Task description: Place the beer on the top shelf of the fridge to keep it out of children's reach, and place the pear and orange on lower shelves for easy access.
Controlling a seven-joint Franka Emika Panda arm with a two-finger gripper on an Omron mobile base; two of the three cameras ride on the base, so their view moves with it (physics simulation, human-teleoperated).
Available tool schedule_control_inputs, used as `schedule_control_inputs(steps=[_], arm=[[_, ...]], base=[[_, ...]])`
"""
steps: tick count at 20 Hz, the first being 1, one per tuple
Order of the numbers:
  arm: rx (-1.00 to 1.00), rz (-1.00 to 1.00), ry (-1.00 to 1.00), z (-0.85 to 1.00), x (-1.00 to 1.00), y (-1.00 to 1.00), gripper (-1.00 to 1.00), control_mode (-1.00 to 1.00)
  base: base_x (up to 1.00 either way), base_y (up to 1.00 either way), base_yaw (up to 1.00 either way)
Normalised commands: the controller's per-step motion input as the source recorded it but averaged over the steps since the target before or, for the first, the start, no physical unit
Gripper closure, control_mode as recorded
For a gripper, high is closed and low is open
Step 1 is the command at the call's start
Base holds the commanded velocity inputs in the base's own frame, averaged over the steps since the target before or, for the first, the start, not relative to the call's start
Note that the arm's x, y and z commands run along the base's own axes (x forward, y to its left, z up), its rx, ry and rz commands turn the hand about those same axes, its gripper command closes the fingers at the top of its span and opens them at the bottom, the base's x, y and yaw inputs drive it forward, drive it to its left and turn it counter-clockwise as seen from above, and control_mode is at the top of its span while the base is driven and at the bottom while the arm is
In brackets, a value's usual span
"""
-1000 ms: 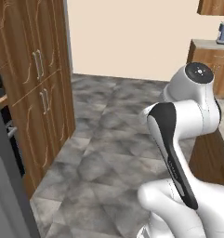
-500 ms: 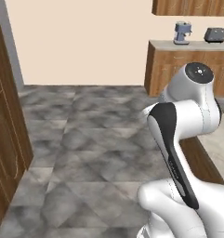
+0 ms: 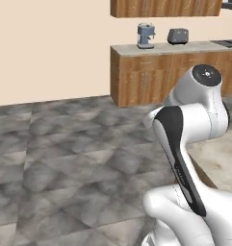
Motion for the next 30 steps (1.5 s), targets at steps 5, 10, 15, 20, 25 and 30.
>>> schedule_control_inputs(steps=[5, 10, 15, 20, 25, 30], arm=[[0.00, 0.00, 0.00, 0.00, 0.00, 0.00, -1.00, 1.00], [0.00, 0.00, 0.00, 0.00, 0.00, 0.00, -1.00, 1.00], [0.00, 0.00, 0.00, 0.00, 0.00, 0.00, -1.00, 1.00], [0.00, 0.00, 0.00, 0.00, 0.00, 0.00, -1.00, 1.00], [0.00, 0.00, 0.00, 0.00, 0.00, 0.00, -1.00, 1.00], [0.00, 0.00, 0.00, 0.00, 0.00, 0.00, -1.00, 1.00]], base=[[0.92, 0.02, -0.47], [0.81, 0.15, -0.52], [0.71, 0.18, -0.53], [0.52, 0.41, -0.53], [0.46, 0.55, -0.52], [0.31, 0.57, -0.54]])
